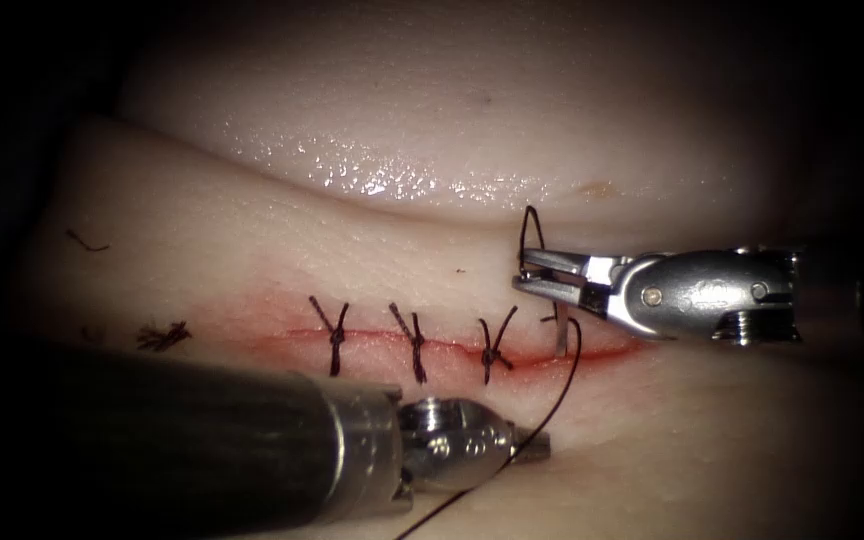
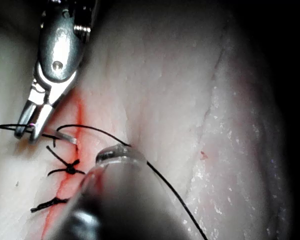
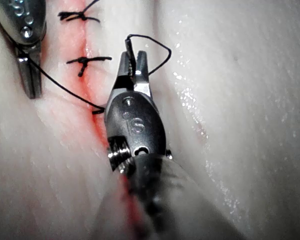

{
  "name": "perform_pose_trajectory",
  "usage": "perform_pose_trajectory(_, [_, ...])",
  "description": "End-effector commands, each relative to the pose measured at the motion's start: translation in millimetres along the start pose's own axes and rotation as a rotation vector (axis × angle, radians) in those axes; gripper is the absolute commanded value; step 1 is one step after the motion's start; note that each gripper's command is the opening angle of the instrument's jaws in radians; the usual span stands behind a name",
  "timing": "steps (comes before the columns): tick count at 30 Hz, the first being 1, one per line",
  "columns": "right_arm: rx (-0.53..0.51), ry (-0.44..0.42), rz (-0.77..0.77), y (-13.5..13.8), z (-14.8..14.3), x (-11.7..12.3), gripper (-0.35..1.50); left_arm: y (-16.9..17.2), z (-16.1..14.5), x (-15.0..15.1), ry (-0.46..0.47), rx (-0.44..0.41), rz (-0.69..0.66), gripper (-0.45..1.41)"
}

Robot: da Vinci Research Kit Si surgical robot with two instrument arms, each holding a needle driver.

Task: Wound Closure

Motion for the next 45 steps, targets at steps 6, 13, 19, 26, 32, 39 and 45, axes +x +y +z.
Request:
perform_pose_trajectory(6, [-0.035,0.007,0.008,0.2,0.8,-0.7,-0.35,0.6,1.1,-0.1,0.003,0.007,0.0,-0.42])
perform_pose_trajectory(13, [-0.054,0.027,0.05,0.4,0.9,-0.8,-0.35,0.7,1.2,0.0,0.008,0.012,-0.003,-0.42])
perform_pose_trajectory(19, [-0.046,0.036,0.096,0.5,0.6,-0.9,-0.35,0.7,1.2,0.0,0.008,0.012,-0.003,-0.43])
perform_pose_trajectory(26, [-0.043,0.041,0.161,0.9,0.4,-1.2,-0.35,0.7,1.3,0.0,0.008,0.013,-0.003,-0.43])
perform_pose_trajectory(32, [-0.03,0.021,0.2,1.0,0.0,-1.4,-0.35,0.8,1.3,-0.2,0.008,0.013,-0.001,-0.43])
perform_pose_trajectory(39, [-0.016,0.0,0.208,1.0,-0.3,-1.8,-0.35,0.9,1.3,-0.3,0.005,0.018,0.0,-0.43])
perform_pose_trajectory(45, [0.01,-0.014,0.206,1.0,-0.1,-1.9,-0.35,0.8,1.2,-0.4,0.004,0.021,0.001,-0.45])
